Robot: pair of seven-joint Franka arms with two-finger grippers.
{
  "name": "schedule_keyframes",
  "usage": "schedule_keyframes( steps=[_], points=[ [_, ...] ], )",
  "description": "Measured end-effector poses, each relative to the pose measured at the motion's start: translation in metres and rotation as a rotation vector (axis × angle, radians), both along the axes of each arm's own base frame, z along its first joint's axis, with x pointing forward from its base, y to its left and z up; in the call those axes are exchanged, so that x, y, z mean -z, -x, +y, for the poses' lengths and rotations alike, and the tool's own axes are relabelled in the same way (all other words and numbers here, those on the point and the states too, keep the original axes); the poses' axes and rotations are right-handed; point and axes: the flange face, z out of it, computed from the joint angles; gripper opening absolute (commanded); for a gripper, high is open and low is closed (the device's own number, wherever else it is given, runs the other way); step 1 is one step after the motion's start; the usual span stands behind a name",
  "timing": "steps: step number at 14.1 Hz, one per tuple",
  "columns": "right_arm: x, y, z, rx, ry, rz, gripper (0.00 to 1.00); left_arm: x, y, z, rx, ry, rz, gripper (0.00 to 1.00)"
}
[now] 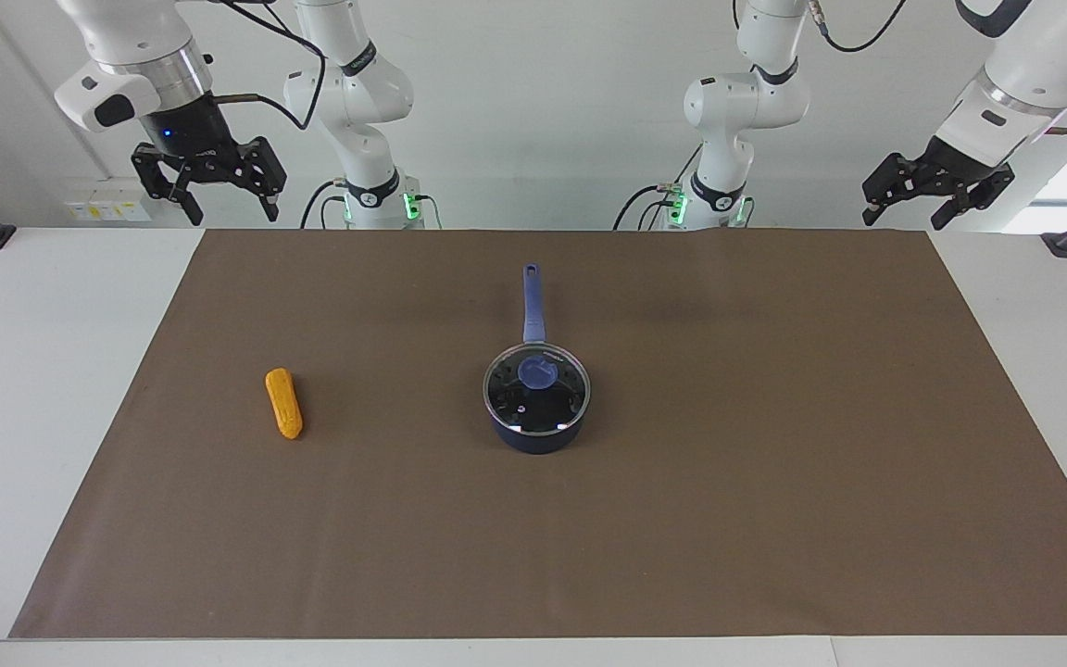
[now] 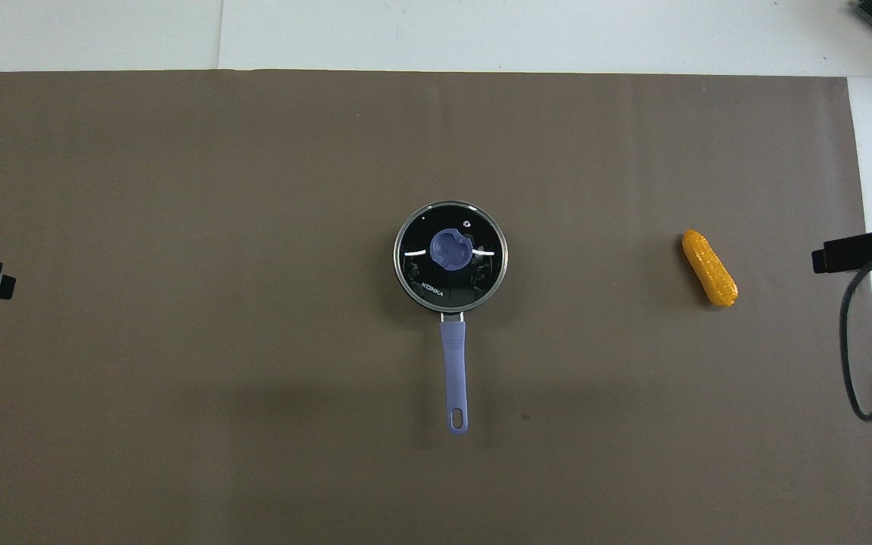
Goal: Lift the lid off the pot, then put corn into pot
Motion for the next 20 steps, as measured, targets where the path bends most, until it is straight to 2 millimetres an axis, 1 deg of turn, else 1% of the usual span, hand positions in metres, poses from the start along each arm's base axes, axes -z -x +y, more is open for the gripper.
schedule_keyframes(
  steps=[8,16,18,20],
  points=[
    [0.000,0.000,0.000,0.000,0.000,0.000,1.00,0.000,0.000,-0.001,0.002,0.000,0.001,1.00],
    [0.000,0.000,0.000,0.000,0.000,0.000,1.00,0.000,0.000,-0.009,0.017,0.000,0.000,1.00],
    [0.000,0.000,0.000,0.000,0.000,0.000,1.00,0.000,0.000,-0.013,0.026,0.000,0.000,1.00],
    [0.000,0.000,0.000,0.000,0.000,0.000,1.00,0.000,0.000,-0.023,0.044,0.000,-0.002,1.00]
  ],
)
